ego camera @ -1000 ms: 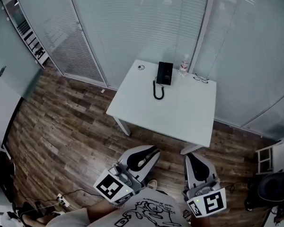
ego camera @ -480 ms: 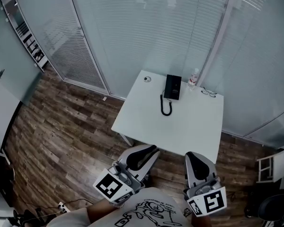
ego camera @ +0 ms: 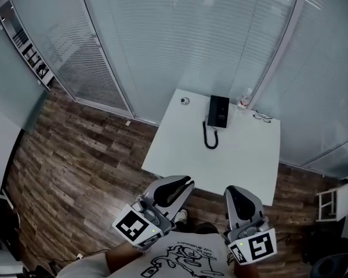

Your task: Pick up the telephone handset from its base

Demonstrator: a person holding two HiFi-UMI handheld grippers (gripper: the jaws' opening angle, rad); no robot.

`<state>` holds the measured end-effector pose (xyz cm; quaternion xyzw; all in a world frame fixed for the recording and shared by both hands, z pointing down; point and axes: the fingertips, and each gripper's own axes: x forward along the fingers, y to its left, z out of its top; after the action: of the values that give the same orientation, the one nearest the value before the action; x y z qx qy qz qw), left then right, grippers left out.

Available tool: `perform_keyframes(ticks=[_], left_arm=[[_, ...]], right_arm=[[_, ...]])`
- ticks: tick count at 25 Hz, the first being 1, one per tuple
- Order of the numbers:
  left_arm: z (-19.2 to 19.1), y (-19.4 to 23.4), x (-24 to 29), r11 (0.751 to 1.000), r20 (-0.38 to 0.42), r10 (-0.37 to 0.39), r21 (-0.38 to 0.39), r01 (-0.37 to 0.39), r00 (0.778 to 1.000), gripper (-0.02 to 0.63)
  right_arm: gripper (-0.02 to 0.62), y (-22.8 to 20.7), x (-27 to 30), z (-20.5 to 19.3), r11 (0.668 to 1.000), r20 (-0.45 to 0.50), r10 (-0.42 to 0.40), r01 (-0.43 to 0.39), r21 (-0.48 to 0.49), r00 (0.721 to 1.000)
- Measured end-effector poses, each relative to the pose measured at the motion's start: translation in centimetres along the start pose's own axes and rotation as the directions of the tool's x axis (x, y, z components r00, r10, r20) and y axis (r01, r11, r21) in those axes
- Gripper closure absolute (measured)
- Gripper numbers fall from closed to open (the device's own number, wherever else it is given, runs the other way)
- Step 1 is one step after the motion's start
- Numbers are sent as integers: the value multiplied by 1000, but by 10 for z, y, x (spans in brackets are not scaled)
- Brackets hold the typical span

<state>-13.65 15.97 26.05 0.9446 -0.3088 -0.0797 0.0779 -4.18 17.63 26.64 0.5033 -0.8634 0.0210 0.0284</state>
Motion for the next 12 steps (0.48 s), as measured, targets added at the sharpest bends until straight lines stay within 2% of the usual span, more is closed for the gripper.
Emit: perform_keyframes(ticks=[7,12], left_arm=[[-9,20,11,999,-17,-5,-36,4,1000,577],[-2,25,32,1000,-5,-3,6,3,1000,586]], right_arm=[[584,-12,21,-6,1000,-18,-13,14,9,1000],[584,-33,33,-8,1000,-19,-15,15,19,1000]])
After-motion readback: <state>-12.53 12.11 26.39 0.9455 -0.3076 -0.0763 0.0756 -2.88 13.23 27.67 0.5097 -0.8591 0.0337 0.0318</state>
